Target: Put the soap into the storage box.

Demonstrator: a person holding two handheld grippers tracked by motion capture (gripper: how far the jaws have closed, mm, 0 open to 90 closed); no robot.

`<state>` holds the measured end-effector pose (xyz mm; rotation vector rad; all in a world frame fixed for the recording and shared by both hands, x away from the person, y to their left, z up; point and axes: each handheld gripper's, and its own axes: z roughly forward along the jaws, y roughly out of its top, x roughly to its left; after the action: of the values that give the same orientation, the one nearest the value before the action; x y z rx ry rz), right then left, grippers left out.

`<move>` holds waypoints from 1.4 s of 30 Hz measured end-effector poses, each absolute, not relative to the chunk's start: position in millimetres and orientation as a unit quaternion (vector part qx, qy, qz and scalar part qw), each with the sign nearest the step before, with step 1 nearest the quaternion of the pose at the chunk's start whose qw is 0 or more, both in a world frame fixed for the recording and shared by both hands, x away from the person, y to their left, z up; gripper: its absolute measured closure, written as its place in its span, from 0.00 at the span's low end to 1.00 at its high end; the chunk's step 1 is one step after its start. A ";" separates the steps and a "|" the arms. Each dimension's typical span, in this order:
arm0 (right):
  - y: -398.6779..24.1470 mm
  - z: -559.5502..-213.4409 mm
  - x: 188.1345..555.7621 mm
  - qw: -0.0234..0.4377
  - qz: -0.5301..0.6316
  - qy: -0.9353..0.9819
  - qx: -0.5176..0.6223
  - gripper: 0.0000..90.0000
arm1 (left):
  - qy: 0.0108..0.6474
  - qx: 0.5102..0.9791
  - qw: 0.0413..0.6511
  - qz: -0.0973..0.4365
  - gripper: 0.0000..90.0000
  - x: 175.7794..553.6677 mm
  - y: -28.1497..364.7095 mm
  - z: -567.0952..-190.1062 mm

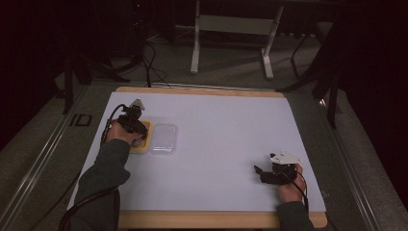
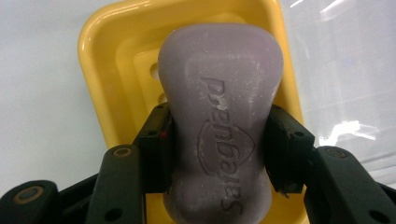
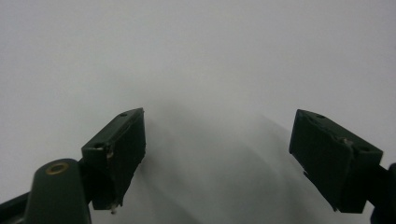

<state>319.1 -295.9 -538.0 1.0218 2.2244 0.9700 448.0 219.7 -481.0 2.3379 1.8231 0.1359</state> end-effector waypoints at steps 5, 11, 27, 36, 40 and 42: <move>-295.8 -538.0 319.1 0.252 0.356 0.818 0.376 0.20 | 0.616 0.781 0.088 0.042 0.55 448.7 221.6 -484.2; -295.8 -538.1 319.1 0.252 0.356 0.818 0.375 0.20 | 0.621 0.778 0.084 0.046 0.55 449.0 222.2 -486.4; -295.6 -538.1 319.1 0.251 0.355 0.819 0.375 0.20 | 0.619 0.780 0.080 0.044 0.49 448.5 222.1 -488.6; -295.3 -538.2 319.0 0.252 0.355 0.819 0.374 0.20 | 0.607 0.789 0.083 0.045 0.43 445.1 223.7 -485.7; -295.1 -538.2 318.9 0.252 0.354 0.819 0.374 0.20 | 0.600 0.794 0.084 0.058 0.39 443.0 222.2 -480.1; -295.1 -538.2 318.9 0.253 0.354 0.819 0.374 0.20 | 0.595 0.796 0.089 0.063 0.38 441.9 221.3 -476.9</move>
<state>318.9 -295.1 -538.2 1.0169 2.2273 0.9630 441.9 221.3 -476.9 2.3700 1.7706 0.1861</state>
